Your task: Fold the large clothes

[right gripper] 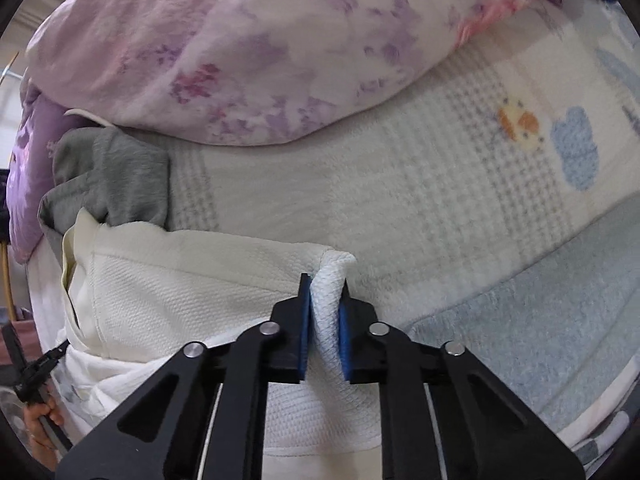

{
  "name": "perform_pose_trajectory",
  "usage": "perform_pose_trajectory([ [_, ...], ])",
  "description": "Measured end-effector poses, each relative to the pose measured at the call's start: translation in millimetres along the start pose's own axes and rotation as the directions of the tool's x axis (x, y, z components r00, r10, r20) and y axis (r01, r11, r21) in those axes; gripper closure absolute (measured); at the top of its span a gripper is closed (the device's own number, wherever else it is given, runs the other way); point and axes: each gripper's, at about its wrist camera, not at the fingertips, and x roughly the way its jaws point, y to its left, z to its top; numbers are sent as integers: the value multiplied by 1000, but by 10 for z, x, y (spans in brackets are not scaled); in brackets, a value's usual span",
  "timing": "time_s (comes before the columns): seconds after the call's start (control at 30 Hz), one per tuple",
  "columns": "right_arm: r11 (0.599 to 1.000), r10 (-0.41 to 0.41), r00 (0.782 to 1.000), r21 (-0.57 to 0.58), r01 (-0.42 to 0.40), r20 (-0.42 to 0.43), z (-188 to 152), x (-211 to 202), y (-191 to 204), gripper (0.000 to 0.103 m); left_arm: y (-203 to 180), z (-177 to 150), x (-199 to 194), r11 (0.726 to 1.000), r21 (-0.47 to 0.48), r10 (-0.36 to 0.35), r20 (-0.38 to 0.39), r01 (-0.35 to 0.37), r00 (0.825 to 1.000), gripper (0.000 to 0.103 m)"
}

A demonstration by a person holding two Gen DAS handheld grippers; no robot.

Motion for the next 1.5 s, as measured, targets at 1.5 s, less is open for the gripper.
perform_pose_trajectory([
  [1.5,997,50,985,66,-39,-166,-3398,-1320,-1327,95,636,-3793,-990,983,-137,-135,-92,122,987,87],
])
